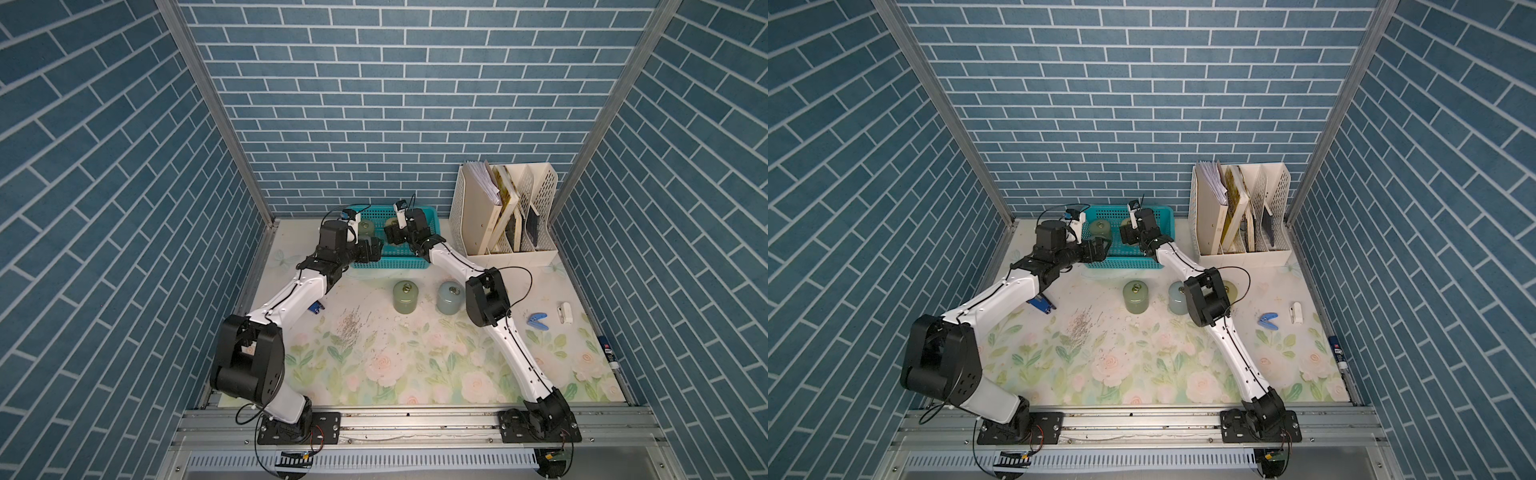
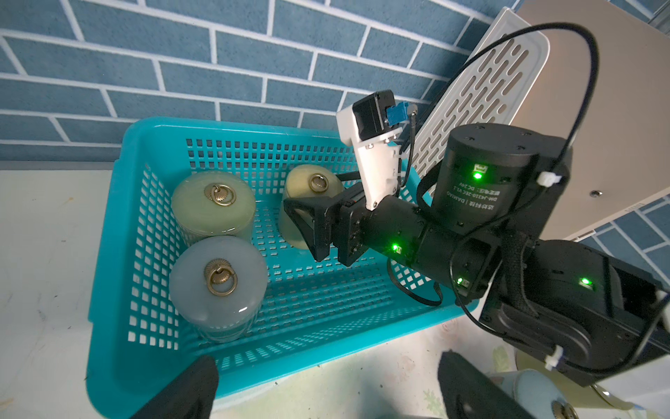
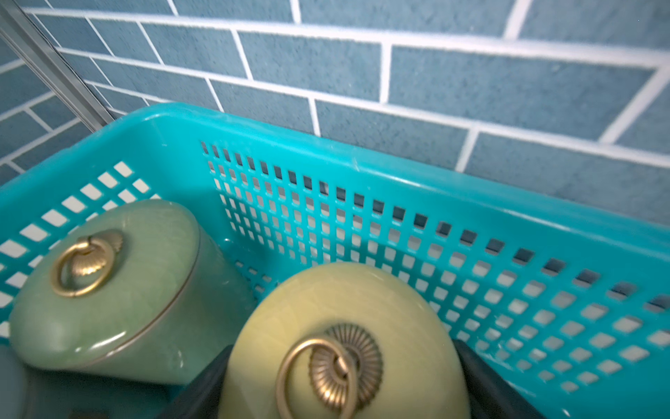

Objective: Take the tea canister out of the basket
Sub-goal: Pick up the tea canister from the basket.

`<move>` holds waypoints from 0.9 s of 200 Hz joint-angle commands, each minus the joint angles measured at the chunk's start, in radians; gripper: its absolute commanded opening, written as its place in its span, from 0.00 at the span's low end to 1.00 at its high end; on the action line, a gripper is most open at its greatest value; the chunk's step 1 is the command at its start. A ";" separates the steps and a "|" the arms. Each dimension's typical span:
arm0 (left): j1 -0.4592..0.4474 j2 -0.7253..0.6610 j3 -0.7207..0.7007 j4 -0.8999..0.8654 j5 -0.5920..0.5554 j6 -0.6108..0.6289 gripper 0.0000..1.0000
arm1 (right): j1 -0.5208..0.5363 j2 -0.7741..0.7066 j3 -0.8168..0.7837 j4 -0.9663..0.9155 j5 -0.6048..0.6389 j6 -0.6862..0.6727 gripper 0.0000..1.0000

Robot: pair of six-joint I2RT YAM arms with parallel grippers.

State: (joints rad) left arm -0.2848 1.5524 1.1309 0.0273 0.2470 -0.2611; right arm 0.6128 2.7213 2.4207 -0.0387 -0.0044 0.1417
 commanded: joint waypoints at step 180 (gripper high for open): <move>-0.005 -0.083 -0.026 -0.001 -0.003 0.000 1.00 | 0.034 -0.085 -0.040 -0.195 0.081 -0.036 0.94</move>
State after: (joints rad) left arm -0.2852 1.4918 1.1130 0.0303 0.2474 -0.2623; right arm 0.6434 2.6175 2.3699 -0.1925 0.0792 0.1226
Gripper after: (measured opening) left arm 0.999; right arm 0.926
